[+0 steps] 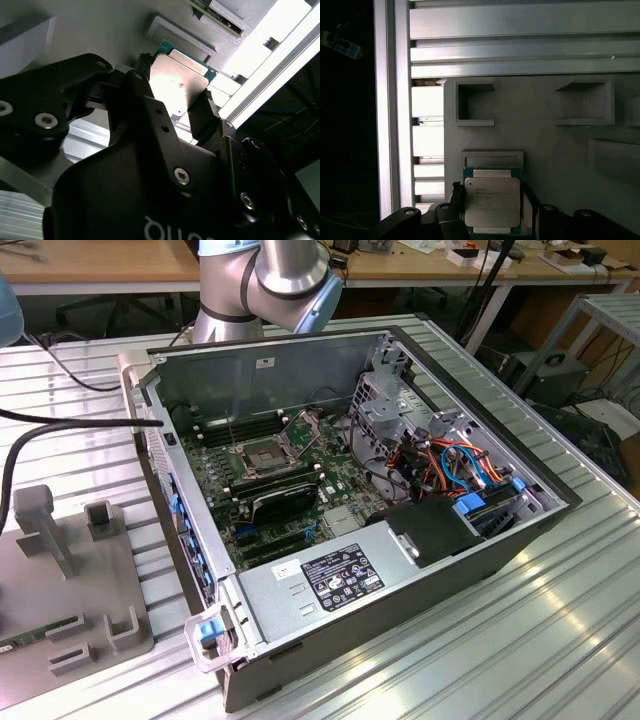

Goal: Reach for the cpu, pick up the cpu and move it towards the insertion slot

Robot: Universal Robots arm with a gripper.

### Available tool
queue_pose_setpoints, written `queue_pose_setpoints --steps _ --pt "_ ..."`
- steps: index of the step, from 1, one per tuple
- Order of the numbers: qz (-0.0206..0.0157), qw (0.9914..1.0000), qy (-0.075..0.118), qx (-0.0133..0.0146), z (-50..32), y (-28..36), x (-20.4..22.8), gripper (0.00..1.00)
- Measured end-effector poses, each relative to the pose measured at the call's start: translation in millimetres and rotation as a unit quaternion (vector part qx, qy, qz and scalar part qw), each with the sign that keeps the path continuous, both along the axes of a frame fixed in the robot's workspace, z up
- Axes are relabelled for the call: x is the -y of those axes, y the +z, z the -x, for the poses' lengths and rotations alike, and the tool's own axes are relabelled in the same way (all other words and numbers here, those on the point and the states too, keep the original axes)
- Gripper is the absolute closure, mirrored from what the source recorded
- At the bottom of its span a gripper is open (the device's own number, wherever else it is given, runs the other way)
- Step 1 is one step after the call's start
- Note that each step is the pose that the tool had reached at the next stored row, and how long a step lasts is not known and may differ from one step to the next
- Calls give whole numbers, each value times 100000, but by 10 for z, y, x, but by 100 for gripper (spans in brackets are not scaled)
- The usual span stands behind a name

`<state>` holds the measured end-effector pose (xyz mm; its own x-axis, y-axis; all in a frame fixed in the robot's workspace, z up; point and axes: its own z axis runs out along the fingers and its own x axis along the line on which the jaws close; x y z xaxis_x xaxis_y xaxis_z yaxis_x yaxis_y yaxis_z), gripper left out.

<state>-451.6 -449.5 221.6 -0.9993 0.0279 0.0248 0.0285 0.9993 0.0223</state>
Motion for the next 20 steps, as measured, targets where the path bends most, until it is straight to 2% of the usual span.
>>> queue_pose_setpoints --steps 17,18,20 --pt "-1 100000 -1 2 0 173 0 45" --pt "1 100000 -1 1 0 189 0 45" --pt "-1 100000 1 2 0 269 0 45"
